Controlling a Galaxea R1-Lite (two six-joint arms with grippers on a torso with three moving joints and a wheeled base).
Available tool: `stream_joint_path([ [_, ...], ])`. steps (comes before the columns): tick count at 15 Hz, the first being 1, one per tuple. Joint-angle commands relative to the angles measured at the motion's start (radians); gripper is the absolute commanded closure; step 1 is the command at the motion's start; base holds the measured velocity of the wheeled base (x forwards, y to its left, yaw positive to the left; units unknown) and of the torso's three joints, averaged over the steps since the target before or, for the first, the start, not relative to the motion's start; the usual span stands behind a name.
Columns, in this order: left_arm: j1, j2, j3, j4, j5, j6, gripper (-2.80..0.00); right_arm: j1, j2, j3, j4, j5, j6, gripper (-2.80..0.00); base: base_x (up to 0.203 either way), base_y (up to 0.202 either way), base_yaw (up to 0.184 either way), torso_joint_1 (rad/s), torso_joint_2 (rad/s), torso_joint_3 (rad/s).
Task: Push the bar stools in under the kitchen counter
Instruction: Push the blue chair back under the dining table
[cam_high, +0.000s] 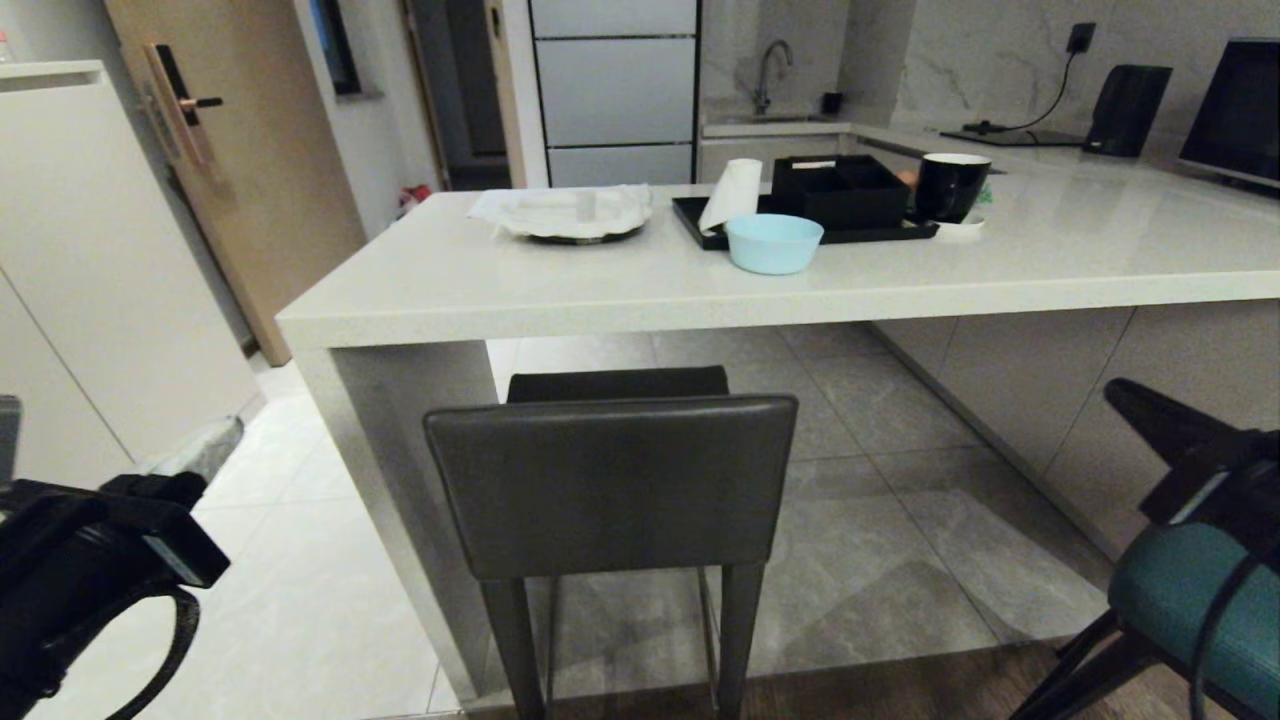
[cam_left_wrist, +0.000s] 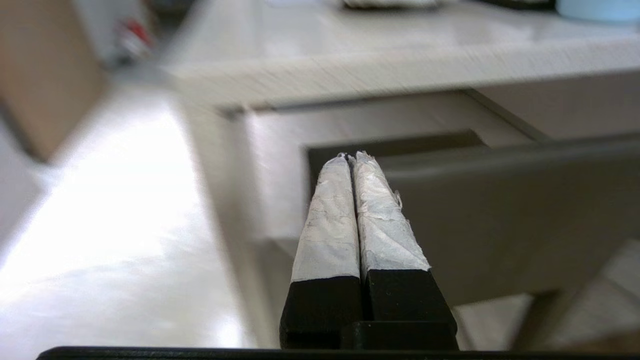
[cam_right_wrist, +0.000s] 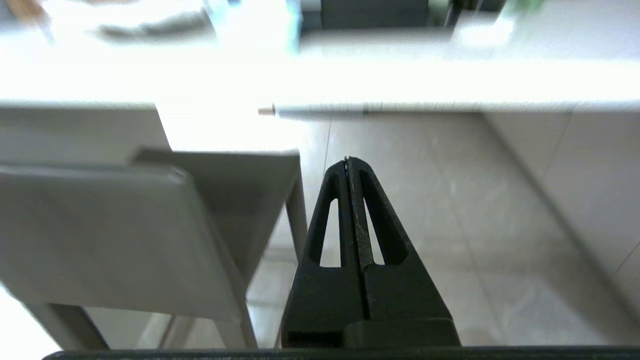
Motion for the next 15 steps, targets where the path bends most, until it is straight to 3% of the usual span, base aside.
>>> stream_joint_path([
  [1,0.036,-0.214,-0.014,0.102,-0.001,0.014,0.0,-0.001,-0.339,-0.044,0.269,-0.002,-0.002,0.0,0.0,0.0,0.0,0.0,0.0,0.0],
  [4,0.063,-0.515,-0.09,0.472,-0.005,0.031,0.0,-0.004,-0.665,-0.127,0.686,-0.014,-0.016,0.0,0.0,0.0,0.0,0.0,0.0,0.0],
  [6,0.072,-0.698,-0.181,0.77,-0.006,0.035,0.0,-0.011,-0.82,-0.155,0.853,-0.057,-0.042,0.0,0.0,0.0,0.0,0.0,0.0,0.0],
  [8,0.095,-0.838,-0.226,0.943,-0.008,0.05,0.0,-0.049,-0.953,-0.174,1.008,-0.079,-0.076,0.0,0.0,0.0,0.0,0.0,0.0,0.0],
  [9,0.11,-0.881,-0.219,0.985,-0.008,0.061,0.0,-0.062,-1.015,-0.185,1.082,-0.084,-0.085,0.0,0.0,0.0,0.0,0.0,0.0,0.0],
  [11,0.121,-0.892,-0.186,0.965,-0.002,0.074,0.0,-0.075,-1.122,-0.193,1.201,-0.088,-0.097,0.0,0.0,0.0,0.0,0.0,0.0,0.0],
  [14,0.21,-0.965,-0.147,1.013,-0.011,0.15,0.0,-0.079,-1.24,-0.165,1.335,-0.095,-0.105,0.0,0.0,0.0,0.0,0.0,0.0,0.0],
  [15,0.2,-1.003,-0.12,1.022,-0.015,0.16,0.0,-0.079,-1.243,-0.146,1.349,-0.097,-0.105,0.0,0.0,0.0,0.0,0.0,0.0,0.0],
])
